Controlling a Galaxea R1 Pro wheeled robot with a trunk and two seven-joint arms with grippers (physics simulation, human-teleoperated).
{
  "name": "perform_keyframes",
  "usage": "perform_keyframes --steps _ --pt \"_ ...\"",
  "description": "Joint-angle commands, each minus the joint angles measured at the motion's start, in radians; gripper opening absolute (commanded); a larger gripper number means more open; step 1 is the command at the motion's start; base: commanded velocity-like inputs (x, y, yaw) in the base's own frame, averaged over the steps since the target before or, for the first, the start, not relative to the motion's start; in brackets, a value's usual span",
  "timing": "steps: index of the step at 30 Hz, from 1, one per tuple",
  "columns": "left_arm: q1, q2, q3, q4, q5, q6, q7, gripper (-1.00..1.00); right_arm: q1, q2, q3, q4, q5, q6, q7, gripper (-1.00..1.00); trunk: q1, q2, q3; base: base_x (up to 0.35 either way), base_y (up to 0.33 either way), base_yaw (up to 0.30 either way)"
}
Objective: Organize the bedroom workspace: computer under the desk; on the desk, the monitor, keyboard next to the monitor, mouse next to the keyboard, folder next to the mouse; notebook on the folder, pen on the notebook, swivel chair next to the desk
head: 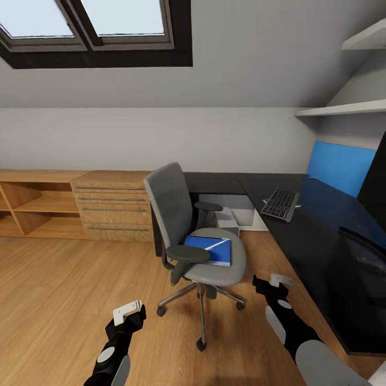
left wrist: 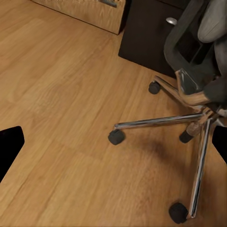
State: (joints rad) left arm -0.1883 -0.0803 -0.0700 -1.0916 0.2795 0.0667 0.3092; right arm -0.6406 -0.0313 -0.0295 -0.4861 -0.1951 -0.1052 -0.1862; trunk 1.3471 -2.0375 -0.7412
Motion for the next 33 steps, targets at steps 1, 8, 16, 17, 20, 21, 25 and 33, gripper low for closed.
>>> perform_keyframes --steps 1,8,16,17,20,21,25,33 --pt "0.000 0.000 -0.002 -0.004 0.008 0.004 0.006 1.00 -0.001 0.000 0.002 0.004 -0.011 -0.005 0.002 1.00 0.000 0.000 -0.001 0.000 0.000 -0.027" --pt "0.000 0.000 -0.002 -0.022 0.029 0.008 0.003 1.00 -0.001 -0.026 -0.005 0.042 -0.100 0.004 0.116 1.00 0.000 0.000 -0.001 0.000 0.000 -0.007" --pt "0.000 0.000 -0.002 -0.029 0.036 0.009 0.002 1.00 -0.001 -0.042 -0.006 0.047 -0.181 0.050 0.196 1.00 0.000 0.000 -0.001 0.000 0.000 0.000" --pt "0.000 0.000 -0.003 -0.032 0.036 0.009 0.002 1.00 -0.001 -0.043 -0.006 0.047 -0.184 0.055 0.198 1.00 0.000 0.000 -0.001 0.000 0.000 0.000" --pt "0.000 -0.001 -0.003 -0.053 0.040 0.009 0.002 1.00 -0.001 -0.043 -0.007 0.047 -0.202 0.074 0.203 1.00 0.000 0.000 -0.001 0.000 0.000 0.000" --pt "0.000 -0.001 -0.003 -0.058 0.044 0.010 0.002 1.00 -0.001 -0.043 -0.007 0.047 -0.208 0.078 0.204 1.00 0.000 0.000 -0.001 0.000 0.000 0.000" --pt "0.001 0.000 -0.003 -0.076 0.080 0.011 0.002 1.00 -0.001 -0.044 -0.007 0.047 -0.248 0.088 0.217 1.00 0.000 0.000 -0.001 0.000 0.000 0.000" --pt "0.001 0.000 -0.004 -0.086 0.125 0.012 0.002 1.00 -0.001 -0.045 -0.007 0.048 -0.285 0.092 0.282 1.00 0.004 -0.007 -0.004 0.000 0.000 0.000"
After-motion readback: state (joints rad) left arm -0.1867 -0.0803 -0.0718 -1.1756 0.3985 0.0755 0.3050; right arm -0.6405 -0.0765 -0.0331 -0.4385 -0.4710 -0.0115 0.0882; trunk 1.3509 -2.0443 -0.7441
